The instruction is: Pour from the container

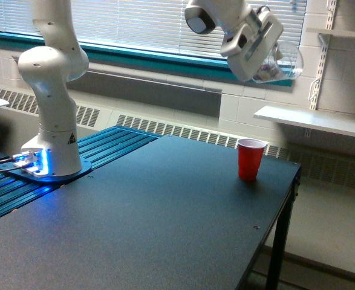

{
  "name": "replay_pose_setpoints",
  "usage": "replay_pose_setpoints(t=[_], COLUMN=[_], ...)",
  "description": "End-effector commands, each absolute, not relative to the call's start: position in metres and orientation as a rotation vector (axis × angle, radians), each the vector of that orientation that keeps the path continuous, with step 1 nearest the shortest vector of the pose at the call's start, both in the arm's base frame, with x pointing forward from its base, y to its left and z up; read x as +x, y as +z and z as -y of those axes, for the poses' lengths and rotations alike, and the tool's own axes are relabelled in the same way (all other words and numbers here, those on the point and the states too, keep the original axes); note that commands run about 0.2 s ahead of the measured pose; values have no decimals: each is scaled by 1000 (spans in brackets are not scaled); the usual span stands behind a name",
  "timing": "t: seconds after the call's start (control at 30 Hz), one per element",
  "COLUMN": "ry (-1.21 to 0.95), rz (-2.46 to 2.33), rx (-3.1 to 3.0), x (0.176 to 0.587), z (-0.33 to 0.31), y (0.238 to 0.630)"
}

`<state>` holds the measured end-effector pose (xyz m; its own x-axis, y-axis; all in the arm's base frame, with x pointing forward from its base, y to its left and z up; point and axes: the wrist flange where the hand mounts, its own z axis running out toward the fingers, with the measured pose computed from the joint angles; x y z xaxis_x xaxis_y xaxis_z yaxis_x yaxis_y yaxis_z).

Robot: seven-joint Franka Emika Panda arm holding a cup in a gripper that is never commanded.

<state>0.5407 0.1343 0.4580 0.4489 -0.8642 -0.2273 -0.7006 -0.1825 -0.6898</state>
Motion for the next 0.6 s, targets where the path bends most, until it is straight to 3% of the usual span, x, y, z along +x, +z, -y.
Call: replay_pose_setpoints(t=[0.03, 0.6], ry=[-170, 14], rz=[-1263, -1178], rx=[-1999, -2043], x=[527, 494], z=[-184, -271], y=[427, 379])
